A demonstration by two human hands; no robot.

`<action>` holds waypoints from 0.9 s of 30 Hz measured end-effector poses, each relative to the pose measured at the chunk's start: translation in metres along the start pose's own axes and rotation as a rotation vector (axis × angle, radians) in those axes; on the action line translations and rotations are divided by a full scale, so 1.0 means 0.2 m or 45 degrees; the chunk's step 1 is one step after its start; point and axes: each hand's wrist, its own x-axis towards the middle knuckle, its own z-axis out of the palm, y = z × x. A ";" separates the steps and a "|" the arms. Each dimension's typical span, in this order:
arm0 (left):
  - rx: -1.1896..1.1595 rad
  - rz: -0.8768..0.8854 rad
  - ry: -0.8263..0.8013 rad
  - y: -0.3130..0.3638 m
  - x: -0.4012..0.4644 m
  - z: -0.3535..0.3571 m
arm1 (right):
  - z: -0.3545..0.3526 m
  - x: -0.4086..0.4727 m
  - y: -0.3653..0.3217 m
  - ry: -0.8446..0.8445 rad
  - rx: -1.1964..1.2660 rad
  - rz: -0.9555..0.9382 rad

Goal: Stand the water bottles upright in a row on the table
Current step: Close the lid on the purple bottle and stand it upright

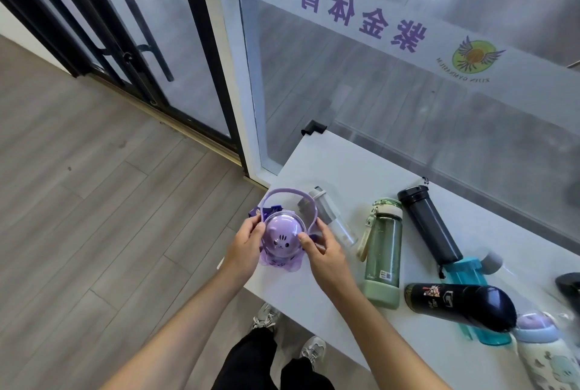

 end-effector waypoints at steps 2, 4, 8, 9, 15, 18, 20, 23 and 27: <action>-0.013 0.001 0.019 0.04 0.01 -0.03 | 0.02 0.03 -0.04 -0.028 0.001 -0.022; 0.017 0.026 0.036 0.10 0.04 -0.06 | 0.05 0.07 -0.09 -0.060 0.016 -0.031; 0.052 0.074 0.070 0.23 0.15 -0.12 | 0.09 0.16 -0.25 -0.089 0.075 -0.078; 0.039 0.085 0.071 0.27 0.18 -0.13 | 0.10 0.19 -0.30 -0.090 0.073 -0.087; 0.001 0.180 0.039 0.55 0.40 -0.07 | 0.02 0.37 -0.51 -0.003 0.123 -0.115; 0.029 0.200 -0.014 0.66 0.50 0.01 | -0.05 0.46 -0.55 0.056 0.133 -0.123; 0.030 0.208 -0.057 0.72 0.56 0.07 | -0.11 0.51 -0.57 0.104 0.145 -0.138; 0.071 0.220 -0.129 0.80 0.66 0.18 | -0.21 0.59 -0.60 0.197 0.169 -0.160; 0.028 0.204 -0.246 0.92 0.74 0.35 | -0.31 0.64 -0.59 0.366 0.204 -0.188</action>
